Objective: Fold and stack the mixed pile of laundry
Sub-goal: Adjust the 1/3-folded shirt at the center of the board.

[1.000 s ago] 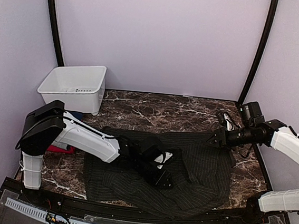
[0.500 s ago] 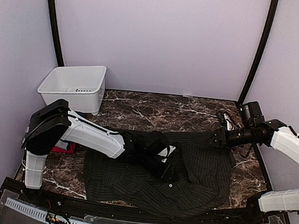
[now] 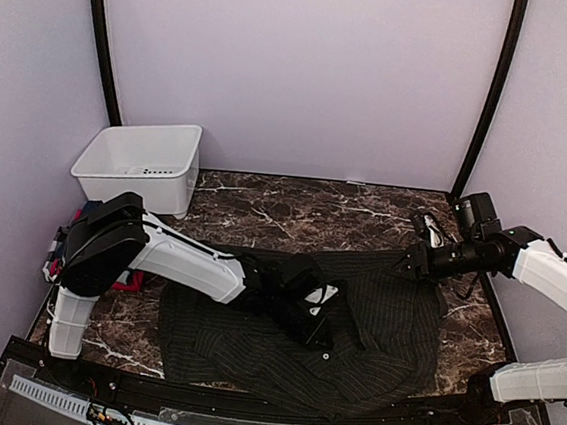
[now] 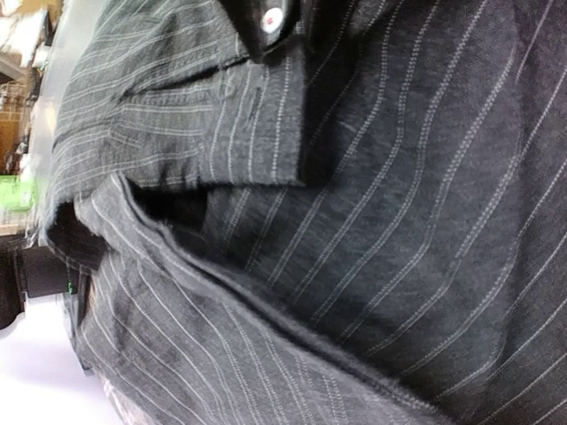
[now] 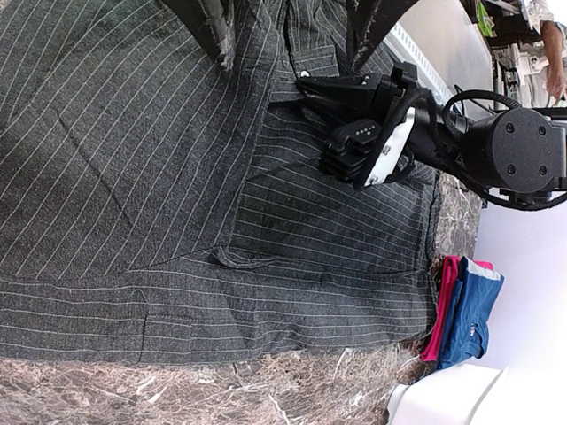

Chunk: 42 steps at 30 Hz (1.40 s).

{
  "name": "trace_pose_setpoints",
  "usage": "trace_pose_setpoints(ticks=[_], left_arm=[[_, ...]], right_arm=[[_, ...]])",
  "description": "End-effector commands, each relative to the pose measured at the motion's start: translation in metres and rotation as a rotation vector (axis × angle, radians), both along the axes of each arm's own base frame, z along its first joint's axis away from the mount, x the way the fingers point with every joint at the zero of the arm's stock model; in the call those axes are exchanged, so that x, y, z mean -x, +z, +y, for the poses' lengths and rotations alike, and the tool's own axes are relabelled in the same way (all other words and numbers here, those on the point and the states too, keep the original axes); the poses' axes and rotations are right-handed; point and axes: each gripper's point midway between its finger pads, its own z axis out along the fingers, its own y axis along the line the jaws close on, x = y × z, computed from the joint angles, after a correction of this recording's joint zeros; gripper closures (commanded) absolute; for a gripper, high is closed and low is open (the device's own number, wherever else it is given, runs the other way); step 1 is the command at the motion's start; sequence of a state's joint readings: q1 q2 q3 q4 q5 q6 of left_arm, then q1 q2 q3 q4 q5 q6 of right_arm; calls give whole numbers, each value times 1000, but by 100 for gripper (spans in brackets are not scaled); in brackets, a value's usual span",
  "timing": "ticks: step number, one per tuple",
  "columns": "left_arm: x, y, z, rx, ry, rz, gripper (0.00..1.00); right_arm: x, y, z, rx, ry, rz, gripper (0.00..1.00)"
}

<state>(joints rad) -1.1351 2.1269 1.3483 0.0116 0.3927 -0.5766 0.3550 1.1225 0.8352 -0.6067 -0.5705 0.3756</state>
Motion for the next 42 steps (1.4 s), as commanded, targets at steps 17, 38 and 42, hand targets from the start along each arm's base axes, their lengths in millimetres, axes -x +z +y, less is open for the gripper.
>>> trace_pose_setpoints(ticks=[17,38,42], left_arm=[[93,231,-16,215,-506,-631,100],[-11,324,23,177,-150,-707,100],[-54,292,53,144,7,-615,100]], right_arm=[[-34,27,9,-29,31,-118,61],[-60,29,-3,-10,-4,-151,52],[-70,40,-18,-14,-50,-170,43]])
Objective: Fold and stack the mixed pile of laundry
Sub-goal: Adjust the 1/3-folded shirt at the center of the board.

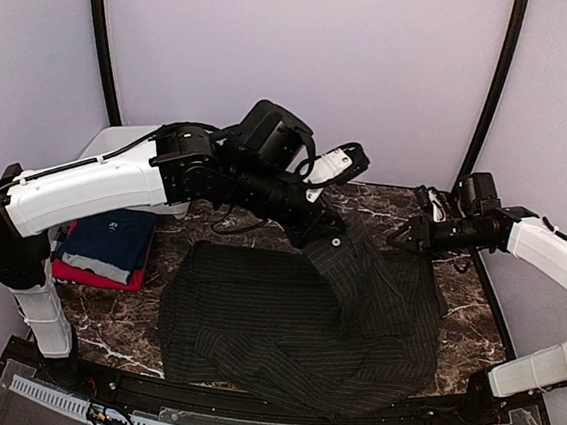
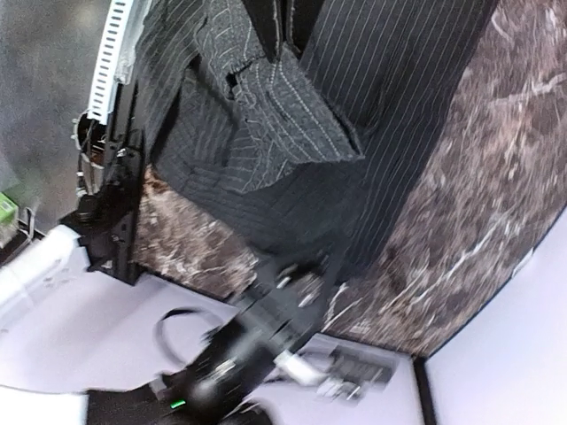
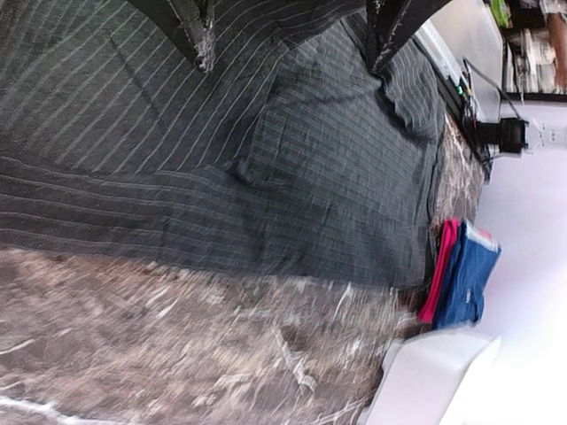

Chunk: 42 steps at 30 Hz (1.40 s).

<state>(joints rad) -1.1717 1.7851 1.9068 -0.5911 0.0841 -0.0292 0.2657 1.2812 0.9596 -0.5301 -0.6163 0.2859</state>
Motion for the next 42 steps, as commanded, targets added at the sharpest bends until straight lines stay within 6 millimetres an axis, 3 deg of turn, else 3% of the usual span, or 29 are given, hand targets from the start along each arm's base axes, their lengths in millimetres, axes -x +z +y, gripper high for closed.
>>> trace_pose_setpoints(ticks=[1,2,3,4,5,6,7,10,21,31,34,38,42], left_arm=[[-43,-22,44,45,196,143,100],[-50,-44,52,31,239,183,100],[-61,-46,64,44,283,192,100],[-74,-68,78,28,350,220,100],[-80,-71,87,39,393,238,100],[-89,-92,101,14,448,252,100],[-93,-96,110,23,483,268,100],[-109,-132,145,-3,608,293,100],[-125,-195,219,-61,861,357,100],[-127,-240,259,-173,1003,402,100],[-128,-240,259,-189,999,400,100],[-133,-215,252,-171,945,361,76],[-134,-190,234,-129,844,333,61]], right_arm=[[-15,25,-14,9,-47,-80,42],[-16,25,-14,10,-45,-79,41],[-16,25,-13,7,-40,-78,41],[-16,23,-13,5,-37,-72,41],[-17,22,-12,2,-34,-70,41],[-17,21,-11,-4,-30,-64,41],[-17,19,-10,-10,-28,-60,41],[-18,13,-7,-23,-20,-47,42],[-22,-11,-4,-17,-11,5,45],[-29,-40,-6,18,-26,52,49],[-32,-53,-9,49,-40,76,51],[-39,-64,-17,108,-80,79,54],[-56,-79,-26,173,-138,82,58]])
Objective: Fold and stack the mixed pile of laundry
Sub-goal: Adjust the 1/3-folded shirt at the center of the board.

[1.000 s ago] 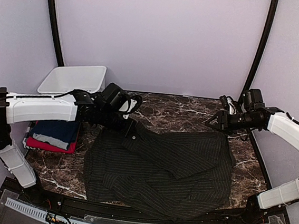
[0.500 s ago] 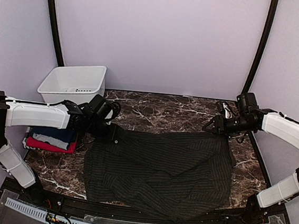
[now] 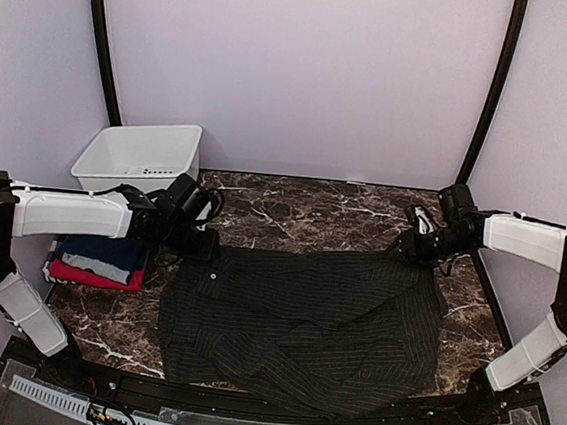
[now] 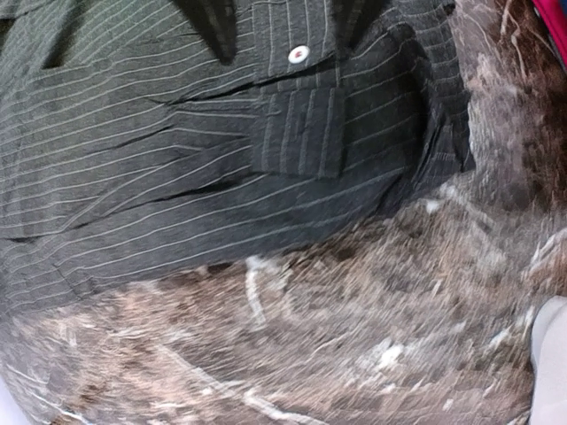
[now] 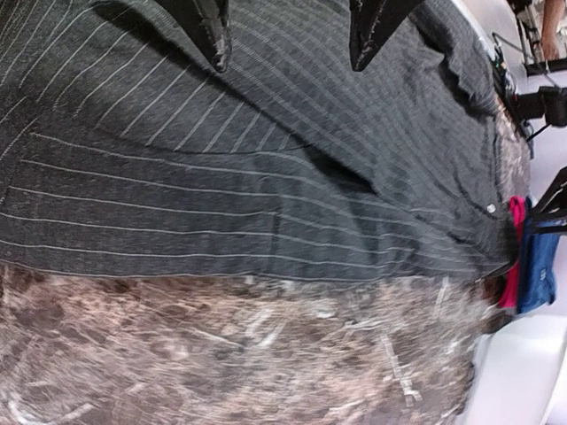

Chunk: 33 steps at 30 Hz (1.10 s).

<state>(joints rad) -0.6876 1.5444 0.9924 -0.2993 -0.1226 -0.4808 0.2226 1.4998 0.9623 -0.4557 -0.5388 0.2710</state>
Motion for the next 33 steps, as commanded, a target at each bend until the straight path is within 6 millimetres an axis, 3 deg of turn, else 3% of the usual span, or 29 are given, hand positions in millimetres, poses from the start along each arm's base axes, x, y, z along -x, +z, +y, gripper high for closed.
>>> trace_pose_setpoints(ticks=[1,4,7,12,16,20,21,24,26,27,29,33], left_arm=[[-4,37,-19,48,-102,-57,60],[-1,30,-34,90,-146,-16,58],[3,0,-39,99,-119,76,57],[-5,-42,-23,11,-22,147,58],[-23,-60,-2,-45,60,175,59],[-43,-54,21,-86,126,152,61],[-45,-49,18,-78,101,145,61],[-47,-12,12,-34,26,72,58],[-50,15,18,-66,11,6,53],[-55,29,23,-89,5,-26,51],[-65,39,22,-118,-22,-46,51],[-86,31,13,-198,-77,-20,56]], right_arm=[[-26,-15,-9,81,-64,-28,58],[-37,-28,-7,89,-74,-5,60],[-44,-43,-9,115,-89,32,61],[-44,-66,-16,140,-104,80,63],[-48,-78,-25,149,-124,110,64],[-61,-79,-33,160,-141,117,64],[-61,-80,-33,167,-137,124,65],[-61,-78,-35,181,-122,117,66],[-61,-73,-35,180,-109,98,66],[-62,-67,-32,167,-97,80,67],[-66,-52,-29,144,-87,39,67],[-77,-14,-14,82,-27,-78,67]])
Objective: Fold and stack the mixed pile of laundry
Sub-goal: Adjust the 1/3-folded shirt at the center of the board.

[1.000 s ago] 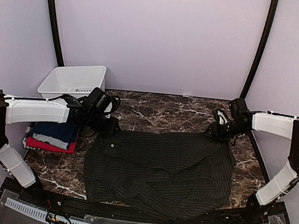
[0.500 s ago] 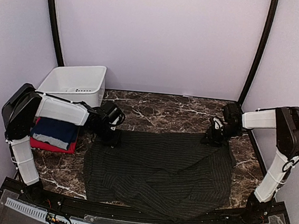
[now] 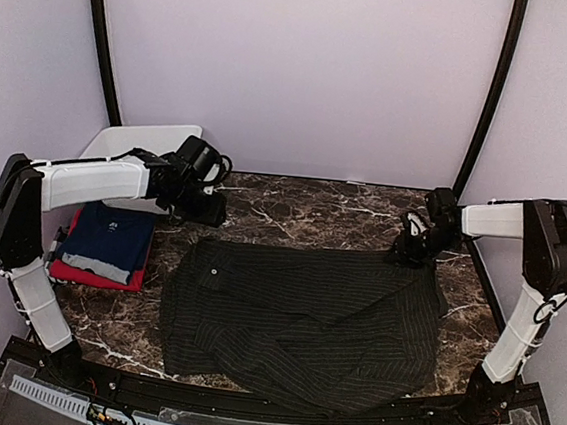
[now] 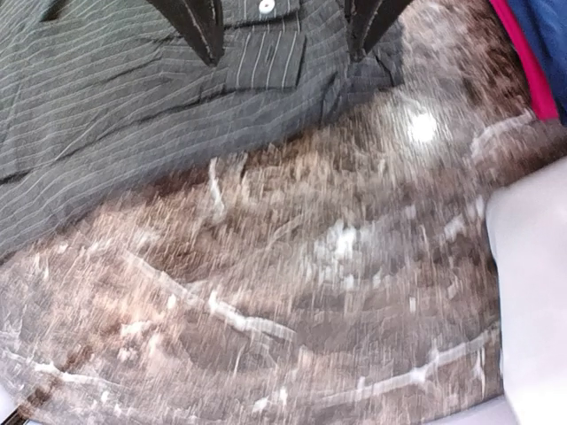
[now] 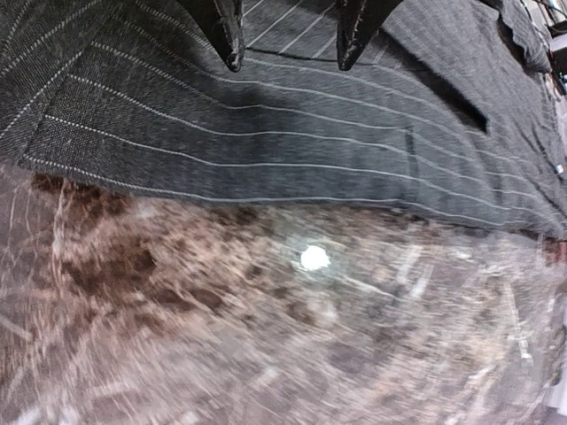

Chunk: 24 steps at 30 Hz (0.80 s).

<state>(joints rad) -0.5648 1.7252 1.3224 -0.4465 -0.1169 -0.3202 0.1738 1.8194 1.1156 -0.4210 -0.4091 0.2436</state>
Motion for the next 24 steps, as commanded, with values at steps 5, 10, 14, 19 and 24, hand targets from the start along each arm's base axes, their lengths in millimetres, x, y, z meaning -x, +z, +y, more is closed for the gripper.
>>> trace_pose_setpoints(ticks=[5,10,14,19,24], left_arm=[[-31,-23,-11,-185,-128,80,62],[-30,-53,-10,-246,-174,145,62],[-24,-69,0,-304,-166,196,62],[-18,-74,3,-294,-142,233,61],[-14,-81,5,-294,-134,261,61]], right_arm=[[-31,72,30,-67,146,-217,64],[-27,74,78,-48,307,-256,58],[-21,68,127,26,471,-307,56],[-22,57,178,45,618,-343,57],[-23,38,216,82,738,-360,56]])
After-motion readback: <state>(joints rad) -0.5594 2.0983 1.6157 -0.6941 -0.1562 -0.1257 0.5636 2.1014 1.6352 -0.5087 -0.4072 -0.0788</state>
